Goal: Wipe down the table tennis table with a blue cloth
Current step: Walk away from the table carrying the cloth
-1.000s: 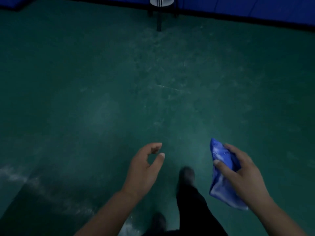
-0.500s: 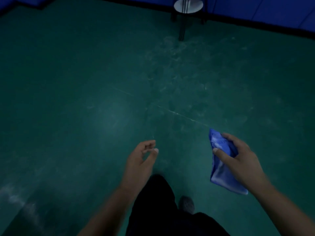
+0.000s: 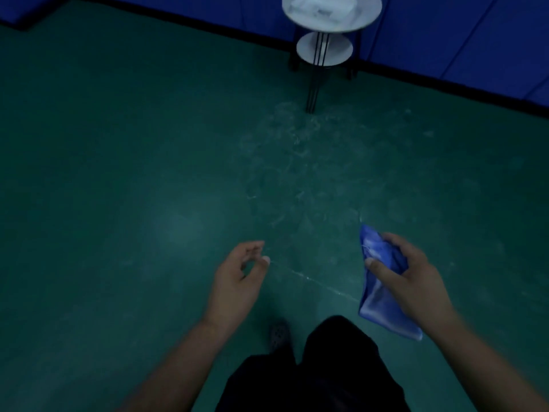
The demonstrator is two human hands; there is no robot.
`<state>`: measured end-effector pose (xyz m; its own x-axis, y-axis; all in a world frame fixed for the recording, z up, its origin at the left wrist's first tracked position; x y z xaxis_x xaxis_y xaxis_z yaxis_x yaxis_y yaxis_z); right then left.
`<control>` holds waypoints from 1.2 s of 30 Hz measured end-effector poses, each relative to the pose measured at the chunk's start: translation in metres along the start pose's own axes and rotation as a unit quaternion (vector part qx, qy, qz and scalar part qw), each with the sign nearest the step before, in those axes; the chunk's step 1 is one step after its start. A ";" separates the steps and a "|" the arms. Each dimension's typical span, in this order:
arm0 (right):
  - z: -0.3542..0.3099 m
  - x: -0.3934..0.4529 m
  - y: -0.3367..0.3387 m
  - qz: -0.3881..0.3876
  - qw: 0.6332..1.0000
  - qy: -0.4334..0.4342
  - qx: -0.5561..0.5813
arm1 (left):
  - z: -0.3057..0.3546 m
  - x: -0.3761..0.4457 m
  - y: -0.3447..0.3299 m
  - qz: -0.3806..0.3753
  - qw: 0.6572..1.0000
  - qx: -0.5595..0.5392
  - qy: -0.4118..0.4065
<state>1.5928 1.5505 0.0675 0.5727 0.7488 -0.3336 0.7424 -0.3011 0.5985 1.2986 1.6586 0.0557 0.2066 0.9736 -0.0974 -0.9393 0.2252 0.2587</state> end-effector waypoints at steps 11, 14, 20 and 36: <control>-0.122 0.332 -0.010 0.009 0.999 -0.011 0.042 | 0.041 0.344 -0.086 -0.021 1.000 0.013 -0.001; -0.176 0.419 -0.012 0.000 0.999 0.003 0.036 | 0.068 0.431 -0.097 -0.020 1.000 0.011 -0.018; -0.284 0.588 -0.022 -0.027 0.999 0.032 0.027 | 0.099 0.618 -0.086 0.015 0.999 0.026 -0.022; -0.460 0.957 -0.045 0.053 0.996 -0.054 0.035 | 0.132 1.092 -0.148 -0.124 0.990 0.058 -0.036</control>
<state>1.9473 2.5519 0.0559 0.6809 0.6435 -0.3497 0.6957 -0.4190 0.5835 1.6994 2.6932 0.0378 0.4496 0.8870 -0.1048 -0.8205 0.4566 0.3441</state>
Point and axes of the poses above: each hand's wrist, its own x-axis towards the middle knuckle, its own y-axis out of the back of the hand, z = x × y, the point moved 7 cm from there along x, towards the middle knuckle, and after that the axes turned 8 degrees about -y, right-handed, at the moved point
